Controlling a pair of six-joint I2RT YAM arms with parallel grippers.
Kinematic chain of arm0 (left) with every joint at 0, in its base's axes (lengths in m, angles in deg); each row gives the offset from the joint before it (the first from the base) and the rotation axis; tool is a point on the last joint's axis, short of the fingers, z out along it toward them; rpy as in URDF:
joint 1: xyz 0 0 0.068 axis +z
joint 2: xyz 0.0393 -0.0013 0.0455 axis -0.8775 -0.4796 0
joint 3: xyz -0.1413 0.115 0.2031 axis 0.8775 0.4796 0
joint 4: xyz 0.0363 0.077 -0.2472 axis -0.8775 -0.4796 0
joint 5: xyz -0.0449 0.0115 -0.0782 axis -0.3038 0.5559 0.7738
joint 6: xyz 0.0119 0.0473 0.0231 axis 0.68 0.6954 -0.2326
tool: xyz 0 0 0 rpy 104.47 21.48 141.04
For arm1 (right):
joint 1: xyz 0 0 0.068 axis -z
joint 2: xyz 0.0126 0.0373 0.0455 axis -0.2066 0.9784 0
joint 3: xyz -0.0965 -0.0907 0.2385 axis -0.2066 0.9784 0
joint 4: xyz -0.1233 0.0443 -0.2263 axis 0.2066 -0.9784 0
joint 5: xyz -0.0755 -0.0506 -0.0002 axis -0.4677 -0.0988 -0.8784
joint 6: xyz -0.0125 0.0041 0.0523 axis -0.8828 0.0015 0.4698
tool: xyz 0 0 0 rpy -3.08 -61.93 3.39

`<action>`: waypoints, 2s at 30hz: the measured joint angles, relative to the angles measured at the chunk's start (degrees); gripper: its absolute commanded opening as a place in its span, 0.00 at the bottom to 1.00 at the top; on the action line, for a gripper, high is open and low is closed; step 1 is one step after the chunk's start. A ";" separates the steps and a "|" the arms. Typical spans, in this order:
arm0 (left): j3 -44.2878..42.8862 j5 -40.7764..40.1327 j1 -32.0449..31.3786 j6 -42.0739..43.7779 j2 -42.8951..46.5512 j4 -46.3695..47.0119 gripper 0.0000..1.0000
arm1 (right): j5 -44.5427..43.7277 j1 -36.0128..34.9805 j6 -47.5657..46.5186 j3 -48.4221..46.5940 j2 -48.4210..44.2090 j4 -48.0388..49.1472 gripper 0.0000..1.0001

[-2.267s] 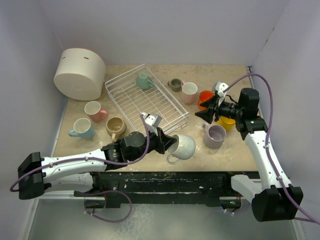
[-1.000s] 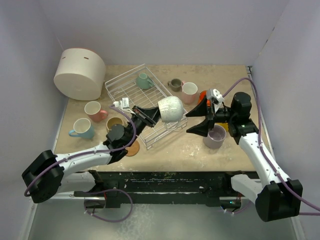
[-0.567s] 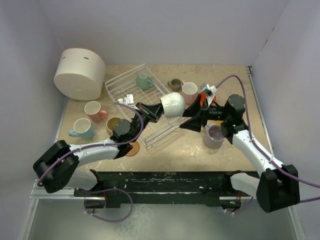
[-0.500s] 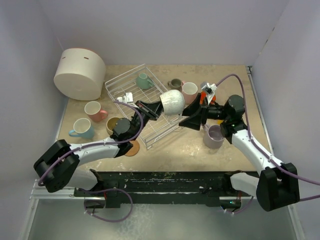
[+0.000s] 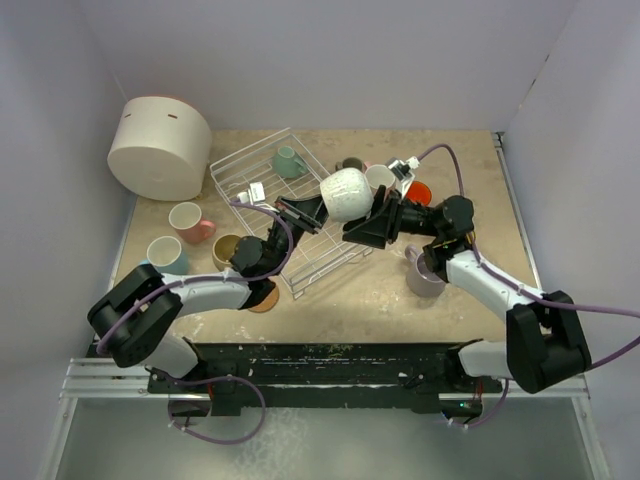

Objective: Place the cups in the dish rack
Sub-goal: Turn the cup upside down in the dish rack.

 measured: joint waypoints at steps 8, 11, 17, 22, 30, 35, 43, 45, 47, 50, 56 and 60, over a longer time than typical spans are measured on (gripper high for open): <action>0.02 -0.66 0.15 -2.10 -2.25 4.00 0.00 | -3.43 -0.50 5.75 0.00 1.40 5.07 0.15; 0.11 -1.51 0.28 -3.10 -2.89 5.40 0.01 | -4.35 -0.50 5.35 0.02 2.01 6.03 0.00; 1.05 -1.73 0.50 -3.72 -4.00 6.29 0.38 | -3.78 -0.26 4.70 0.00 3.30 5.79 0.00; 4.48 -0.96 0.28 -4.02 -2.01 7.91 0.64 | -2.01 0.61 5.16 0.00 4.52 5.81 0.00; 12.24 -0.79 0.24 -1.20 10.25 3.89 0.70 | -0.48 4.87 0.92 0.04 3.39 2.73 0.00; 17.64 -0.72 0.24 1.73 23.78 -9.05 0.85 | 0.42 5.88 -5.88 -0.02 2.27 -3.21 0.00; 2.82 -1.60 0.26 17.16 44.37 -55.78 0.92 | -1.38 5.84 -30.93 -9.29 1.75 -30.93 0.00; -3.37 -1.51 0.26 21.38 44.04 -64.92 0.93 | -3.80 5.18 -38.53 -12.83 1.84 -38.60 0.00; -9.35 -1.53 0.28 25.46 42.73 -73.46 0.94 | -6.32 4.31 -44.17 -15.98 2.34 -44.37 0.00; -19.52 -1.84 0.57 32.13 37.88 -86.42 0.99 | -10.69 1.99 -52.33 -22.91 5.53 -52.94 0.00; -24.85 -4.74 1.16 42.56 33.29 -99.32 0.99 | -19.87 -2.56 -61.20 -34.18 14.78 -63.41 0.00; -19.54 -6.49 1.27 46.80 36.30 -101.15 0.99 | -26.43 -5.68 -64.85 -40.65 21.75 -68.85 0.00</action>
